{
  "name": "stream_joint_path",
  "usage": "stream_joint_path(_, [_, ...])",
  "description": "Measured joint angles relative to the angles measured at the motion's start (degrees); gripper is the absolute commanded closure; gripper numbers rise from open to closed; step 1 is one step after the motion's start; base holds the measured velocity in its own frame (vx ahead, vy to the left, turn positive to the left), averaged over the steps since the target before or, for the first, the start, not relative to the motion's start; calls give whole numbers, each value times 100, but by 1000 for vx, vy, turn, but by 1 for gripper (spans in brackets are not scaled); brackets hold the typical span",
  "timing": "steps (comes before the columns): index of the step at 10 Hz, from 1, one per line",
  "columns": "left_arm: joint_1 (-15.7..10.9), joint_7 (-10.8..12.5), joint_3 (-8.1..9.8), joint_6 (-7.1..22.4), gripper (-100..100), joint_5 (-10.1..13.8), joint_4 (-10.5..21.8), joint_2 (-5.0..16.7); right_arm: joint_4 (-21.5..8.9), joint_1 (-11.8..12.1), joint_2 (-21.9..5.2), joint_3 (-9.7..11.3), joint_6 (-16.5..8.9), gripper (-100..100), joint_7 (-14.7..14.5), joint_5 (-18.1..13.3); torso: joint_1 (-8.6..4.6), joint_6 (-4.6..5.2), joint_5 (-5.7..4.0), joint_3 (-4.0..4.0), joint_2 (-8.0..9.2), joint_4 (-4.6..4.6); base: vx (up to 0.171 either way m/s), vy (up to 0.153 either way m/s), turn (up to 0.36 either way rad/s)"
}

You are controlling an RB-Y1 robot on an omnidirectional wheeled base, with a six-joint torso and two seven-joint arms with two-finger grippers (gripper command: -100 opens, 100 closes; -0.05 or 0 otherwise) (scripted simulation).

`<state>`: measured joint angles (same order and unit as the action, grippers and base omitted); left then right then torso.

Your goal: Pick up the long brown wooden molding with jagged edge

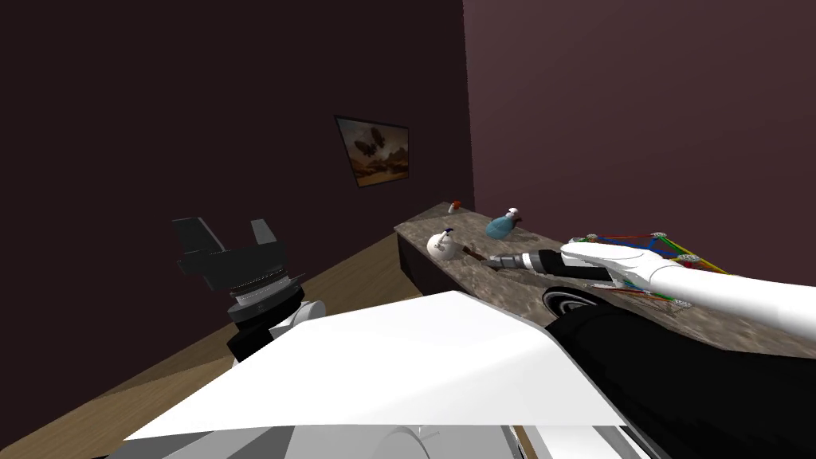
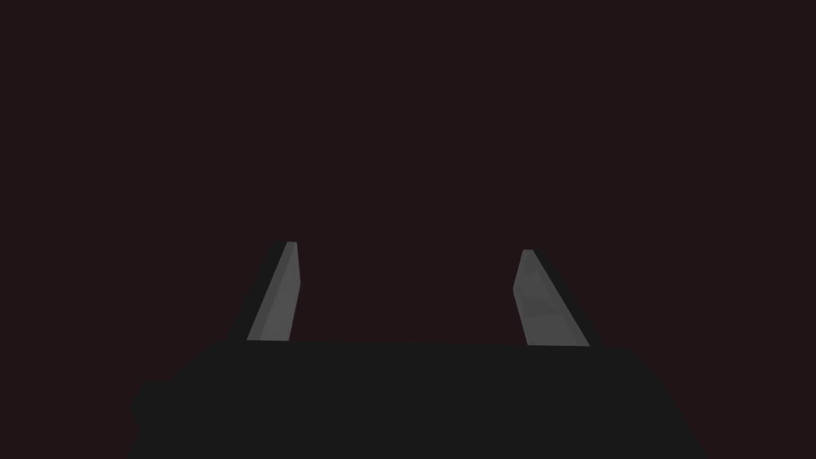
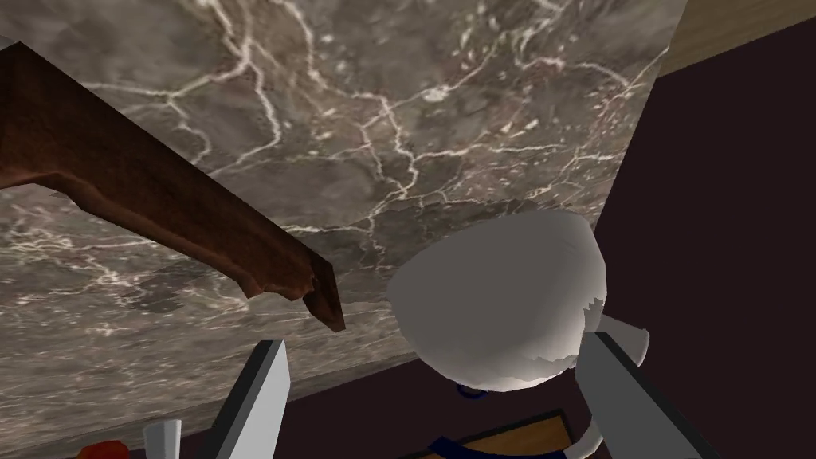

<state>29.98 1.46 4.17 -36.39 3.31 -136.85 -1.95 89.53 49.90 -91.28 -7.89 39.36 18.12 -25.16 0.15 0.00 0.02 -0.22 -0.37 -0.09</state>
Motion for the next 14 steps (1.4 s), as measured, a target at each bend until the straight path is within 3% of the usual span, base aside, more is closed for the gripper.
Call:
stream_joint_path(1, [0, 0, 0, 0, 0, 0, 0, 0, -28, 157, -115, -4, -45, -100, -56, -70, -2, 5, -1, 5, 8, 2, 60, 2, 130])
stream_joint_path(3, [0, 0, 0, 0, 0, 0, 0, 0, -325, 249, -557, 285, -69, -100, -143, -269, 1, 0, -1, 2, 4, 1, 67, 22, 147])
stream_joint_path(4, [1, 0, 0, 0, 0, 0, 0, 0, -460, 210, -606, 430, -49, -100, -219, -341, 0, 7, -1, 5, 9, 3, 34, 8, -34])
stream_joint_path(6, [0, 0, 0, 0, 0, 0, 0, 0, -500, 594, -726, 275, -54, -100, -324, -411, -1, 3, 0, 12, 21, 5, 50, 14, 175])
stream_joint_path(7, [0, 0, 0, 0, 0, 0, 0, 0, -682, 420, -856, 634, -50, -100, -402, -533, -1, 2, -1, 7, 11, 3, 52, 6, 43])
stream_joint_path(8, [1, 0, 1, 0, 0, 0, 0, 0, -724, 490, -955, 646, -54, -100, -423, -583, -2, 7, 0, 8, 14, 4, 18, 4, -36])
stream_joint_path(9, [0, 0, 1, 0, 0, 0, 0, 0, -693, 681, -1003, 504, -73, -100, -423, -575, -3, 8, -1, 15, 26, 7, 23, 17, 107])
stream_joint_path(10, [0, 0, 0, 0, 0, 0, 0, 0, -671, 1197, -1117, 170, -107, -100, -478, -580, 1, 4, 0, 16, 26, 7, 23, 9, 59])
stream_joint_path(12, [0, 0, 1, 0, 0, 0, 0, 0, -772, 928, -1181, 467, -101, -100, -488, -659, -4, 9, -2, 19, 32, 9, 15, 4, 37])
stream_joint_path(14, [0, 0, 0, 0, 0, 0, 0, 0, -836, 1278, -1414, 407, -128, -100, -523, -758, 1, 4, 0, 13, 22, 6, 37, 12, 80])
